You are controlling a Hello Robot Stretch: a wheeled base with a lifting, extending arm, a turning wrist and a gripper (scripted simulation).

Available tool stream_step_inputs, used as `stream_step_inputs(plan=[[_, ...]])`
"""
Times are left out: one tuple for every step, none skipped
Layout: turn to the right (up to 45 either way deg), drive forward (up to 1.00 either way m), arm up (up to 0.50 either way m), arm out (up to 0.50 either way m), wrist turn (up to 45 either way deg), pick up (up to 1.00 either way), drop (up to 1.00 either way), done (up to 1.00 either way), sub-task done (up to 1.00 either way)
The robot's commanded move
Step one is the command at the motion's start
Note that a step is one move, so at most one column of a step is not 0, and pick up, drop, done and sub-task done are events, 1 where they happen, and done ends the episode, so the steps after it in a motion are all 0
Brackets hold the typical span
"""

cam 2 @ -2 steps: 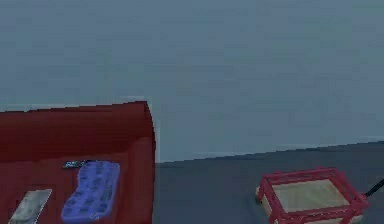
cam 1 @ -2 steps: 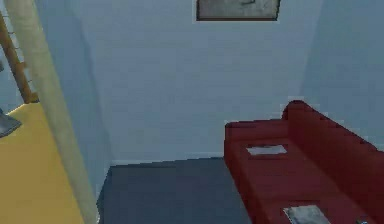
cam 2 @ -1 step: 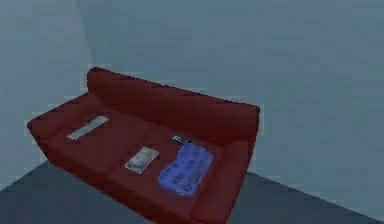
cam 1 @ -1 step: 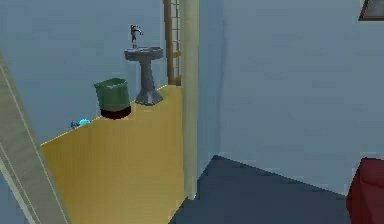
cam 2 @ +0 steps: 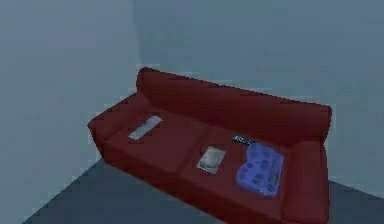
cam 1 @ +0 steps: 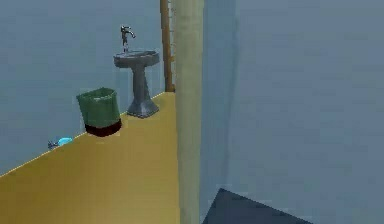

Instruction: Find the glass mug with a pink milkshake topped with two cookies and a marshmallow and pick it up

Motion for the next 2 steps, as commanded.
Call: stream_step_inputs(plan=[[45.0, 0.0, 0.0, 0.0, 0.0, 0.0, 0.0, 0.0, 0.0], [18.0, 0.0, 0.0, 0.0, 0.0, 0.0, 0.0, 0.0, 0.0]])
